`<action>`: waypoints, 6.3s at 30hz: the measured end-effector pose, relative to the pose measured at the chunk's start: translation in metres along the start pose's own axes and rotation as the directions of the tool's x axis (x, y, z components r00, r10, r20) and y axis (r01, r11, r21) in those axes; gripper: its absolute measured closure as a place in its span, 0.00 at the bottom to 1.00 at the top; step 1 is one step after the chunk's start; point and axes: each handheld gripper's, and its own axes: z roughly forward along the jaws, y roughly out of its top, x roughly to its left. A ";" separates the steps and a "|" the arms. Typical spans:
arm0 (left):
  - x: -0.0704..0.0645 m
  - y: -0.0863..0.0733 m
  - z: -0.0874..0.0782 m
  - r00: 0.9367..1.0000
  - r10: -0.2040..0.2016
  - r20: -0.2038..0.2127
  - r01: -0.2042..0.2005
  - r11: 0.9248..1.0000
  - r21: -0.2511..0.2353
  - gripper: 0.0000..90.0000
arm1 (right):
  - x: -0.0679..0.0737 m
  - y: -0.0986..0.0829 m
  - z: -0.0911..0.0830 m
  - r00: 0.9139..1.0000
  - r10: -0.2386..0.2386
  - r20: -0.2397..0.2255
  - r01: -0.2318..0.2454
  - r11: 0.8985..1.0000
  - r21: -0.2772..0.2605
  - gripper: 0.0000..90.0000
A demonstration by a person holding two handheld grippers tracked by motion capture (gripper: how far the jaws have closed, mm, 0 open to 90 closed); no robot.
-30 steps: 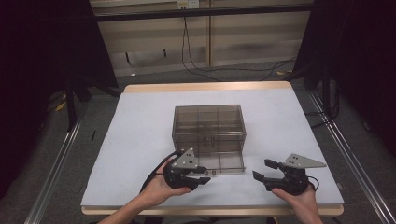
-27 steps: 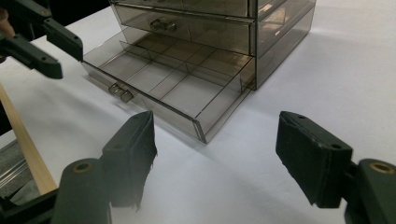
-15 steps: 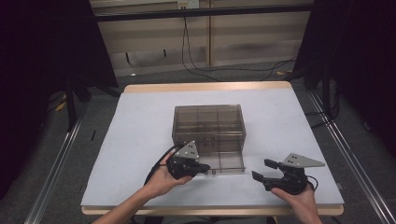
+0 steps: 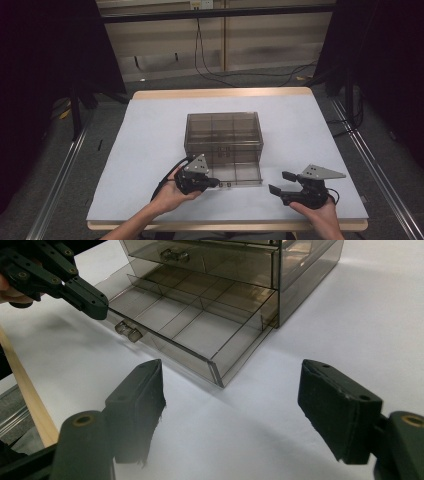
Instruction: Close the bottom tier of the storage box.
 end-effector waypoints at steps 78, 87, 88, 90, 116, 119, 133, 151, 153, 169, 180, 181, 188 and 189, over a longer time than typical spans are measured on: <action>0.013 0.002 0.015 0.997 -0.046 -0.063 0.047 0.999 0.001 1.00 | 0.002 0.000 0.004 1.000 -0.013 -0.011 0.014 0.999 0.033 0.28; 0.017 0.000 0.016 0.997 -0.048 -0.064 0.047 0.999 -0.007 1.00 | 0.001 0.000 0.004 1.000 -0.011 -0.014 0.011 0.999 0.034 0.27; 0.017 0.000 0.016 0.997 -0.048 -0.065 0.047 0.999 -0.007 1.00 | 0.001 0.000 0.004 1.000 -0.011 -0.015 0.012 0.999 0.035 0.27; 0.017 0.000 0.017 0.997 -0.053 -0.063 0.052 0.999 -0.014 1.00 | 0.002 0.000 0.004 1.000 -0.013 -0.017 0.013 0.999 0.035 0.27; 0.021 0.000 0.015 0.995 -0.067 -0.069 0.067 0.998 -0.008 1.00 | 0.002 0.000 0.005 1.000 -0.017 -0.023 0.018 0.999 0.037 0.27; 0.022 -0.001 0.016 0.995 -0.070 -0.064 0.068 0.997 -0.028 1.00 | 0.002 0.000 0.005 1.000 -0.017 -0.023 0.018 0.999 0.037 0.27; 0.023 -0.001 0.016 0.994 -0.077 -0.077 0.076 0.997 -0.017 1.00 | 0.002 0.000 0.004 1.000 -0.013 -0.021 0.014 0.999 0.038 0.27; 0.022 0.000 0.017 0.992 -0.046 -0.119 0.048 0.999 0.013 1.00 | 0.002 0.000 0.005 1.000 -0.018 -0.026 0.019 0.999 0.040 0.28; 0.023 -0.001 0.017 0.992 -0.055 -0.112 0.056 0.998 0.004 1.00 | 0.002 0.000 0.005 1.000 -0.018 -0.025 0.019 0.999 0.042 0.28; 0.027 -0.002 0.018 0.990 -0.064 -0.126 0.067 0.998 0.017 1.00 | 0.003 0.000 0.006 0.999 -0.026 -0.020 0.027 0.998 0.050 0.29; 0.030 -0.004 0.017 0.989 -0.084 -0.125 0.087 0.996 0.011 1.00 | 0.003 0.000 0.005 1.000 -0.019 -0.016 0.020 0.999 0.047 0.28; 0.030 -0.004 0.017 0.987 -0.088 -0.136 0.091 0.996 0.016 1.00 | 0.003 0.000 0.006 1.000 -0.019 -0.016 0.020 0.999 0.047 0.28; 0.034 -0.005 0.014 0.985 -0.105 -0.136 0.104 0.994 -0.011 1.00 | 0.003 0.000 0.006 1.000 -0.016 -0.017 0.016 0.999 0.049 0.28; 0.034 -0.005 0.014 0.985 -0.101 -0.138 0.101 0.995 -0.013 1.00 | 0.003 0.000 0.006 1.000 -0.015 -0.017 0.016 0.999 0.048 0.28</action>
